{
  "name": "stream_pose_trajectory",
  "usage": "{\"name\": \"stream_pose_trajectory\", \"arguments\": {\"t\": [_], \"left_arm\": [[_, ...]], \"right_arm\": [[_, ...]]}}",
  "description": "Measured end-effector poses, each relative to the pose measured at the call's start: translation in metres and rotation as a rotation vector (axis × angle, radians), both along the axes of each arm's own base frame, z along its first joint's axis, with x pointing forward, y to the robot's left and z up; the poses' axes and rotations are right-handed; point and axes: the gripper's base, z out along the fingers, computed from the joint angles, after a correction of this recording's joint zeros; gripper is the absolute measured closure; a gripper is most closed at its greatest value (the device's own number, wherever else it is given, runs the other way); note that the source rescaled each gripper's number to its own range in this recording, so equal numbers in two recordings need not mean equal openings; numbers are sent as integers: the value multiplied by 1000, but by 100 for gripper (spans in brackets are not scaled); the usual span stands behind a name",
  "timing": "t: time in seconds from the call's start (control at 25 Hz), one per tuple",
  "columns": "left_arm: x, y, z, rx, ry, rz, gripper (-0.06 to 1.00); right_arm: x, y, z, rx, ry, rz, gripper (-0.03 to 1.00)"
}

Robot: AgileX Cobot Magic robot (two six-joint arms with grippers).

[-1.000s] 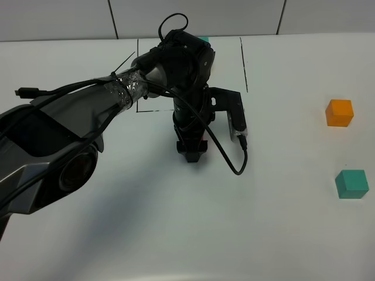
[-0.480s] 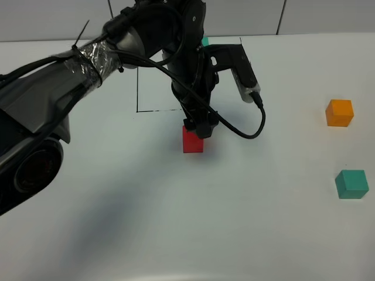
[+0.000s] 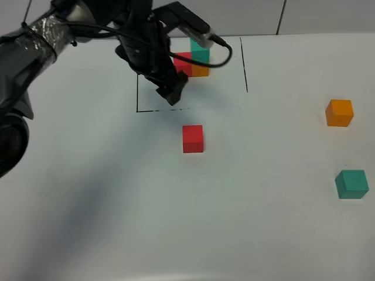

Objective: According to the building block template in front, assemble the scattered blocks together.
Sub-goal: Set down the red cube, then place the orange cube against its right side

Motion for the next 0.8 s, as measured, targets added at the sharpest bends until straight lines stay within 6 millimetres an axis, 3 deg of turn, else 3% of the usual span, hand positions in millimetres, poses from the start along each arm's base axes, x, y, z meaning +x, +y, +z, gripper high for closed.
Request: {"name": "stream_pose_trajectory", "arguments": {"t": [0.2, 0.36, 0.8], "left_arm": [[20, 48, 0, 12, -1, 197, -3], [22, 81, -1, 25, 20, 298, -1], [-21, 138, 38, 23, 40, 450, 3]], "right_arm": [[0, 0, 0, 0, 0, 0, 27], [0, 0, 0, 0, 0, 0, 27], [0, 0, 0, 1, 0, 1, 27]]}}
